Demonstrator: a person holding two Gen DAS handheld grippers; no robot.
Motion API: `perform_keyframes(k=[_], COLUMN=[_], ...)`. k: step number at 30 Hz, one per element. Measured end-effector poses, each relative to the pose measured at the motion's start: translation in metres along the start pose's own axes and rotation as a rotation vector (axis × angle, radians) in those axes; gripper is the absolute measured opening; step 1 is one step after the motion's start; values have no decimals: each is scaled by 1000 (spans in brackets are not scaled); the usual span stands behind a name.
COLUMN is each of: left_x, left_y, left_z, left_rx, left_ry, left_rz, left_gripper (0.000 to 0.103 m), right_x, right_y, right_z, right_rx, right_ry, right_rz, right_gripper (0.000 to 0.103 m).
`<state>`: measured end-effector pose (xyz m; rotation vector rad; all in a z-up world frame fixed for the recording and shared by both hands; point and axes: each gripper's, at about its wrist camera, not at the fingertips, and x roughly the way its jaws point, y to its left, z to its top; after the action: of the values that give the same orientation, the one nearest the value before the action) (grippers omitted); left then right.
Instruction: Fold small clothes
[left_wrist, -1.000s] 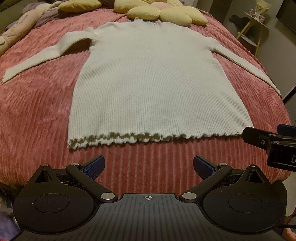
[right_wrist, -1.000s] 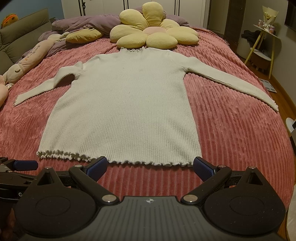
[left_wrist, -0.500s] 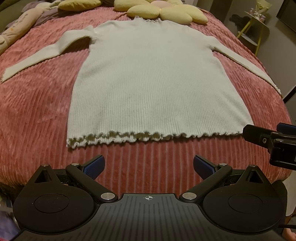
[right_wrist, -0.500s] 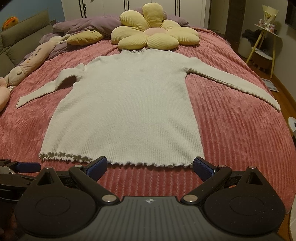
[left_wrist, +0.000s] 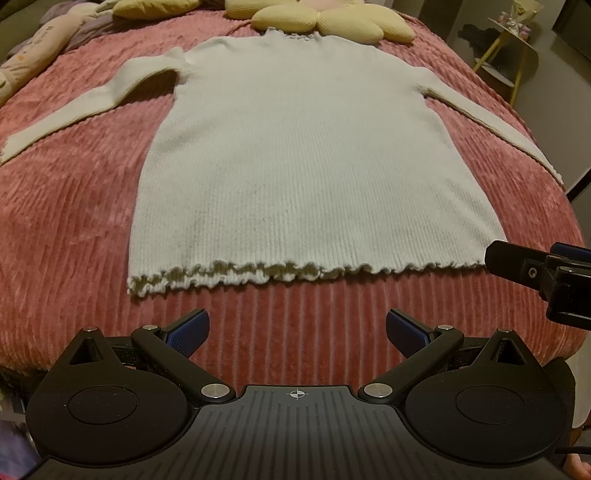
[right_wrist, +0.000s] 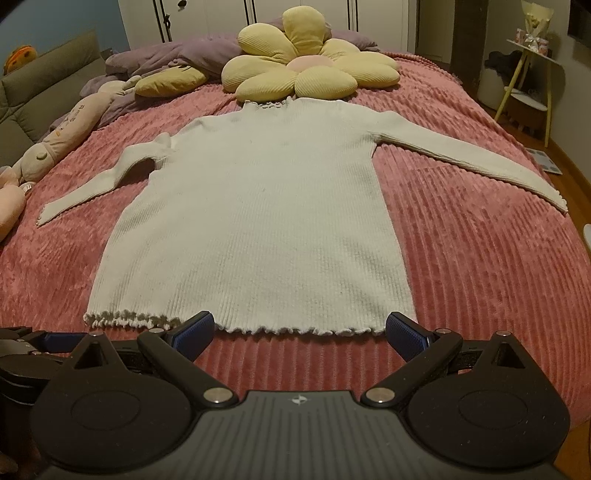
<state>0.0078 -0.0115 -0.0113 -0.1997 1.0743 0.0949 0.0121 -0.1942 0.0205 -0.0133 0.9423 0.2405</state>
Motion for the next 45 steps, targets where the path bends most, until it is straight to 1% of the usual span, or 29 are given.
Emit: perform_keyframes(k=[8, 13, 18, 19, 21, 23, 24, 26, 28, 32, 33, 34, 35, 37, 38, 40, 41, 42, 43, 44, 45], left_x=[9, 18, 29, 31, 36, 39, 40, 45, 53, 75, 81, 88, 93, 103, 106, 109, 110, 111, 111, 111, 111], left_y=[-2, -3, -3, -2, -2, 0, 1, 3, 8, 21, 25, 28, 30, 30, 30, 27, 26, 27, 28, 30, 32], left_z=[4, 6, 11, 14, 21, 31, 37, 49, 63, 87, 90, 94, 95, 98, 98, 98, 98, 96, 95, 94, 93], left_rx=[0, 1, 0, 1, 5, 6, 6, 7, -1, -82, -109, -135, -148, -149, -141, -119, -111, -107, -107, -110, -113], left_ry=[20, 41, 66, 68, 64, 42, 26, -12, -37, -31, -24, -14, -2, 28, 32, 29, 26, 21, 12, 4, -2], left_rz=[-1, 2, 6, 11, 26, 46, 57, 78, 97, 106, 107, 111, 116, 138, 146, 161, 163, 161, 155, 145, 136], left_gripper=[103, 103, 103, 103, 103, 103, 103, 103, 103, 103, 103, 103, 103, 103, 103, 103, 103, 103, 103, 103, 103], right_x=[6, 12, 18, 24, 40, 58, 65, 72, 77, 94, 99, 105, 111, 126, 133, 143, 147, 150, 154, 156, 159], right_y=[-6, -11, -19, -24, -40, -65, -82, -127, -182, -295, -317, -342, -359, -388, -398, -409, -413, -411, -414, -420, -422], right_z=[1, 1, -4, -5, -2, 7, 12, 25, 38, 60, 62, 64, 66, 64, 63, 57, 55, 54, 55, 59, 59], right_rx=[23, 44, 54, 67, 125, 211, 258, 376, 532, 847, 909, 979, 1027, 1109, 1142, 1185, 1188, 1187, 1188, 1194, 1199], right_ry=[0, 0, -61, -50, 15, 71, 71, -17, -139, -317, -343, -365, -376, -385, -377, -386, -398, -403, -409, -412, -407], right_rz=[21, 49, 102, 120, 155, 138, 118, 101, 89, 48, 28, 12, 1, 12, 12, 7, 5, -2, -5, -5, -11], right_gripper=[99, 99, 99, 99, 99, 99, 99, 99, 99, 99, 97, 89, 85, 75, 71, 54, 49, 43, 34, 30, 20])
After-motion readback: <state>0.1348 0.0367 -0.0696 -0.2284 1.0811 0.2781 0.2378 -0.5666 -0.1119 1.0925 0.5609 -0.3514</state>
